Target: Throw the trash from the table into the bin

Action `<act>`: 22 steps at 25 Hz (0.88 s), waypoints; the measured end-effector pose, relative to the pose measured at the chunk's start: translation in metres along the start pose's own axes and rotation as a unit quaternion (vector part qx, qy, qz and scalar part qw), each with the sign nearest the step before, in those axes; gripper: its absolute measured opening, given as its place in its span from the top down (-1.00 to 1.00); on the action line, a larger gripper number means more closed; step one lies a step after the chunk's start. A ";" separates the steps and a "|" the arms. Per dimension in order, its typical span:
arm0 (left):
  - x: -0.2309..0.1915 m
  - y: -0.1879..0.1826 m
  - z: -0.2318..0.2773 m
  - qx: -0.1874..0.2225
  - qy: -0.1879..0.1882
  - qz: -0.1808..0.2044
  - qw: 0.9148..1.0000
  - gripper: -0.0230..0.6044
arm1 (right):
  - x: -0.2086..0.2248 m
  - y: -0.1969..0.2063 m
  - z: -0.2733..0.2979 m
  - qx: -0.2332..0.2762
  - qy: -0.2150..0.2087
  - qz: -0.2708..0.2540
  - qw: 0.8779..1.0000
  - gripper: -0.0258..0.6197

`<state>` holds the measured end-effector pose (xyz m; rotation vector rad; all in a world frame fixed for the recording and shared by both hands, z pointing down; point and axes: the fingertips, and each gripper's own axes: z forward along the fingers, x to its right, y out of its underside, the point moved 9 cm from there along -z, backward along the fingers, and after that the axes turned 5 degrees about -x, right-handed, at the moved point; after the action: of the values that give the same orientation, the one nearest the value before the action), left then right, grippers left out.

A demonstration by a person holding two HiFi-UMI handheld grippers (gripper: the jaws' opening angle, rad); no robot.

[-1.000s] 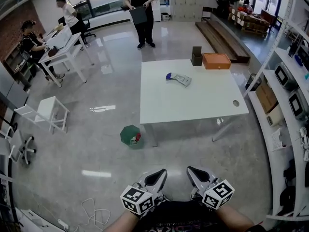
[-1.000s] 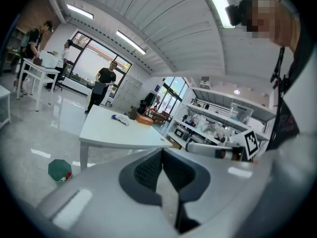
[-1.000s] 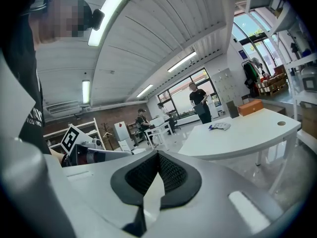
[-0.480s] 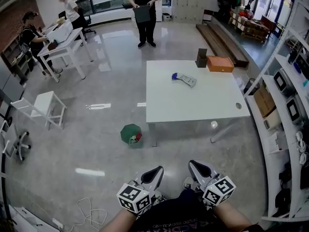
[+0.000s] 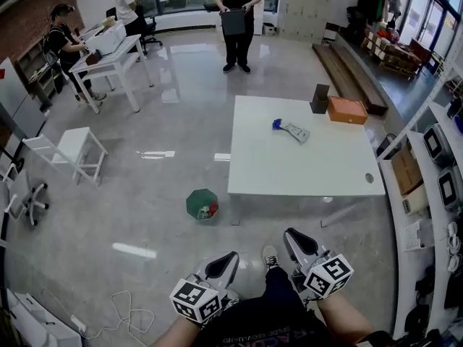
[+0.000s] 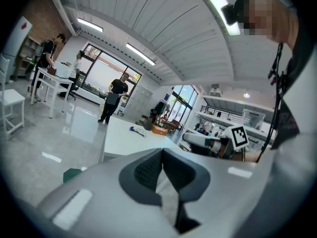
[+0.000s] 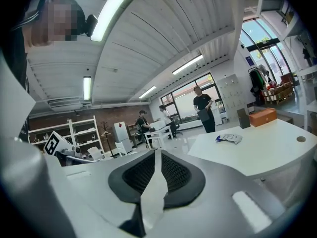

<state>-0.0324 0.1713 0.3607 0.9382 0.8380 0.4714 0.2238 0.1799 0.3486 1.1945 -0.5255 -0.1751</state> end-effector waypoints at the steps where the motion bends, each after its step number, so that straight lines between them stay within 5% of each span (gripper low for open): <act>1: -0.003 -0.004 0.006 0.000 -0.005 -0.002 1.000 0.90 | 0.009 -0.003 0.007 -0.001 -0.002 0.001 1.000 0.79; 8: -0.015 -0.033 0.072 -0.011 -0.030 -0.014 0.999 0.90 | 0.093 -0.025 0.052 -0.019 -0.011 0.011 1.000 0.73; 22: -0.034 -0.074 0.216 -0.047 -0.052 -0.037 0.997 0.90 | 0.318 -0.061 0.151 -0.066 0.056 -0.007 0.996 0.45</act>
<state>0.1196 -0.0012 0.3814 0.8353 0.7467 0.3915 0.4366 -0.0961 0.4268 1.0734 -0.4010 -0.1518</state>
